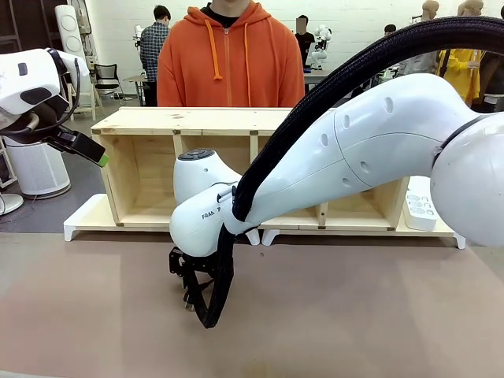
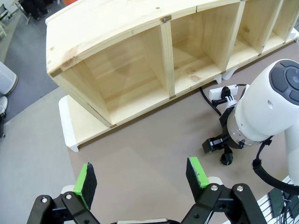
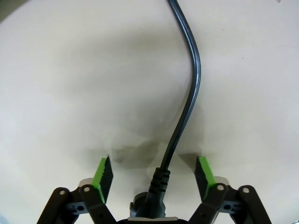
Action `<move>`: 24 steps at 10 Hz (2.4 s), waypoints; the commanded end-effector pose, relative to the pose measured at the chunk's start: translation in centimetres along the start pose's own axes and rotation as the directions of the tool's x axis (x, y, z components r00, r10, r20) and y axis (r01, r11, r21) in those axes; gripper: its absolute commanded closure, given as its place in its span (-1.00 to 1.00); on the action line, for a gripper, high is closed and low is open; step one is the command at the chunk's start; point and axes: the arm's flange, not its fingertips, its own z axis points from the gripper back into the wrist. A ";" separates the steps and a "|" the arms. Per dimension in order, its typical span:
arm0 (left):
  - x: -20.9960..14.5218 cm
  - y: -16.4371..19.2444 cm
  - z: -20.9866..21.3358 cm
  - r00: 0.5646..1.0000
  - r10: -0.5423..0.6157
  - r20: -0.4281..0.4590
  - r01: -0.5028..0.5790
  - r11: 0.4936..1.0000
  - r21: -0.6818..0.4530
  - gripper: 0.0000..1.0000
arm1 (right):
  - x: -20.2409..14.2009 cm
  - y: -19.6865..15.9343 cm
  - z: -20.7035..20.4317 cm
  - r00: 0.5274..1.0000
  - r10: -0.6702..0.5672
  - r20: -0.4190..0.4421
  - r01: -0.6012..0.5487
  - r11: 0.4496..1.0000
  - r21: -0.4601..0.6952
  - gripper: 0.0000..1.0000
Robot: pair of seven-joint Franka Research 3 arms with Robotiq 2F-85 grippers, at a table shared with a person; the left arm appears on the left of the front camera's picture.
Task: Perform cable management.
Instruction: When the cord part of the Power Cable appears at the lower middle area of the table and stops, grasp the cord part of the Power Cable, then pull the grasped Power Cable to the location of the Power Strip.
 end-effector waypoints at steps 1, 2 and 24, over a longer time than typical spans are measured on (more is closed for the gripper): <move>0.1 0.0 0.0 1.000 0.001 0.006 -0.001 1.000 0.002 -1.00 | -0.1 -0.2 0.3 1.000 -0.001 0.019 0.002 0.999 -0.032 -0.24; 0.1 0.0 0.0 1.000 0.001 0.006 -0.001 1.000 0.002 -1.00 | -0.1 -0.2 0.4 1.000 -0.005 0.016 0.005 0.999 -0.037 -0.15; 0.1 0.0 0.0 1.000 0.001 0.006 -0.001 1.000 0.002 -1.00 | -3.8 -9.0 8.2 0.989 -0.075 0.125 0.074 0.997 0.014 0.68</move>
